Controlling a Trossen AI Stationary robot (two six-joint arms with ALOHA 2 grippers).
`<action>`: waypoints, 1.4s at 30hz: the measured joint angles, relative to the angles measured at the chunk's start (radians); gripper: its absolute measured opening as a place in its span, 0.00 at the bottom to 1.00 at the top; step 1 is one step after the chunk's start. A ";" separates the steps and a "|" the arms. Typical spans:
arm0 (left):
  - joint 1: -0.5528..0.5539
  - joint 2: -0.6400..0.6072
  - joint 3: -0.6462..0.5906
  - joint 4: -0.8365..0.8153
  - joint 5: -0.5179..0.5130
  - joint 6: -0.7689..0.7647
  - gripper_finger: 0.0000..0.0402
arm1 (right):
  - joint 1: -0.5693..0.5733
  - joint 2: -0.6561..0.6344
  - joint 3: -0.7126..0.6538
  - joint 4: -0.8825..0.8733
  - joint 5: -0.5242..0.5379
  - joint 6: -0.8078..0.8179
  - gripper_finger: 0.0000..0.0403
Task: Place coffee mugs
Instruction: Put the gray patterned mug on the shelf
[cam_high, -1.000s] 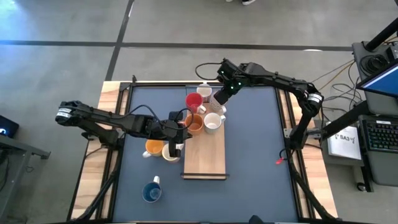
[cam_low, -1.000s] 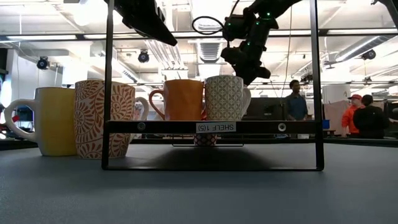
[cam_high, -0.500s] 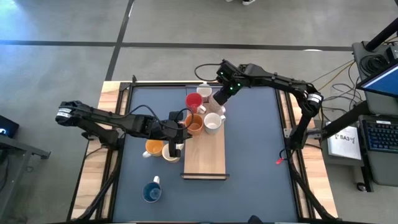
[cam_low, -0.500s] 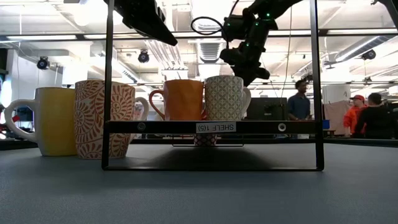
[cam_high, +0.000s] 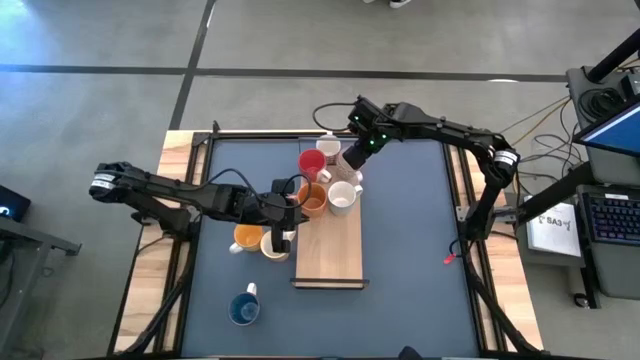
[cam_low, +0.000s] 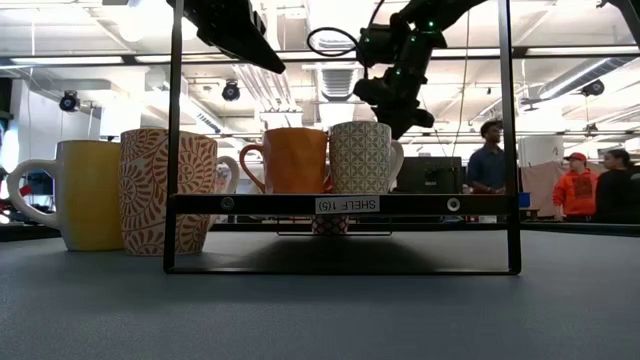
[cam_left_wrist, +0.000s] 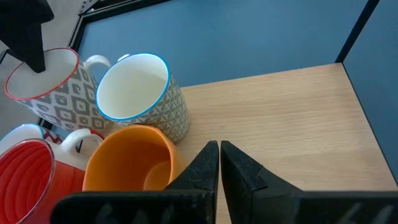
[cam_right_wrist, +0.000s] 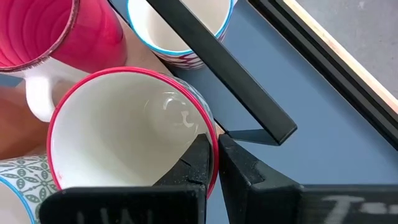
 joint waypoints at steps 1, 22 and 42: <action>0.000 0.000 0.000 0.000 0.000 0.000 0.00 | 0.000 0.000 -0.001 0.000 0.000 0.000 0.03; 0.000 0.000 0.000 -0.001 0.000 0.019 0.00 | 0.000 0.000 -0.058 0.053 -0.001 0.024 0.03; 0.000 0.000 0.000 0.000 0.000 0.023 0.00 | 0.000 0.000 -0.061 0.074 -0.011 0.007 0.08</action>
